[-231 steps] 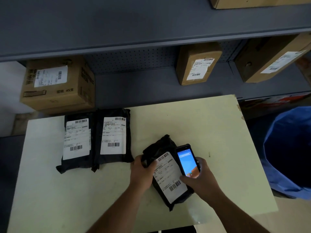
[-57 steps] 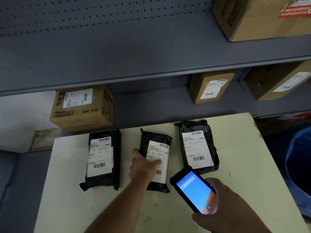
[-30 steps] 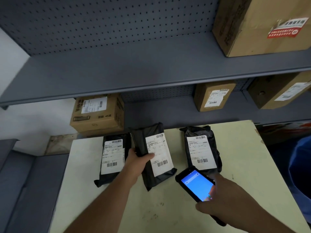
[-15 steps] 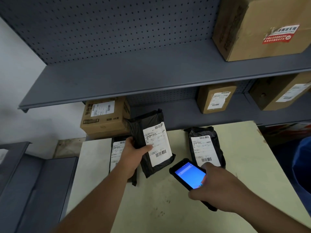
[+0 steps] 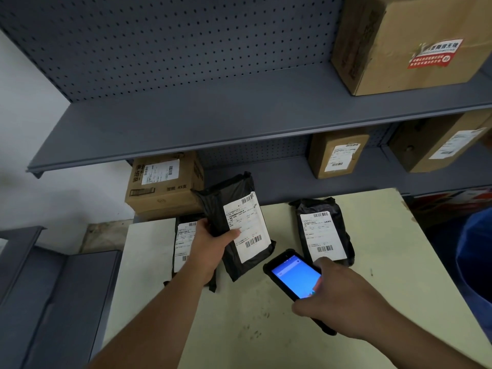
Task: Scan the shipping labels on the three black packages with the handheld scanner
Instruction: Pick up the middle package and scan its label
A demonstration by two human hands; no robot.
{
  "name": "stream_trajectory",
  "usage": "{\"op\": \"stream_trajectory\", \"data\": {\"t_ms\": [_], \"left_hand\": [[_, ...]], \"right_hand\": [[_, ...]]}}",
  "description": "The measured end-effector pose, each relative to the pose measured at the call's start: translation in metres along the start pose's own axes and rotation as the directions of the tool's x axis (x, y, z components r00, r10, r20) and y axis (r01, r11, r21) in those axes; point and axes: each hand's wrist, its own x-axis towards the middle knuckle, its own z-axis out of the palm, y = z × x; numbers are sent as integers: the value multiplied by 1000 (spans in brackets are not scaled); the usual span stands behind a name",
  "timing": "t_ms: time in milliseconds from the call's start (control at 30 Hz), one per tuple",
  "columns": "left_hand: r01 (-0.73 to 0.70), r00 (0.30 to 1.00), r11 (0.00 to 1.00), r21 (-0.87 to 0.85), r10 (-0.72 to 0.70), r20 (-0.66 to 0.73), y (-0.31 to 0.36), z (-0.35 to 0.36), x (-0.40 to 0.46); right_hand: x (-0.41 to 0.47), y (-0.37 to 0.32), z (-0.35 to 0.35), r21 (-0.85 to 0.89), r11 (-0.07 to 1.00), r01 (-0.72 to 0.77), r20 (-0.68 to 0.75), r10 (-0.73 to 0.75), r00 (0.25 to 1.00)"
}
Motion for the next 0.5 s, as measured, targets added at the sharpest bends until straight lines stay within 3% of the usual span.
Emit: {"op": "stream_trajectory", "data": {"t_ms": [500], "left_hand": [[19,1000,1000,13,-19,-6,-14,2,0]], "right_hand": [[-4,10,7,34,999,-42,-1,42,999]]}}
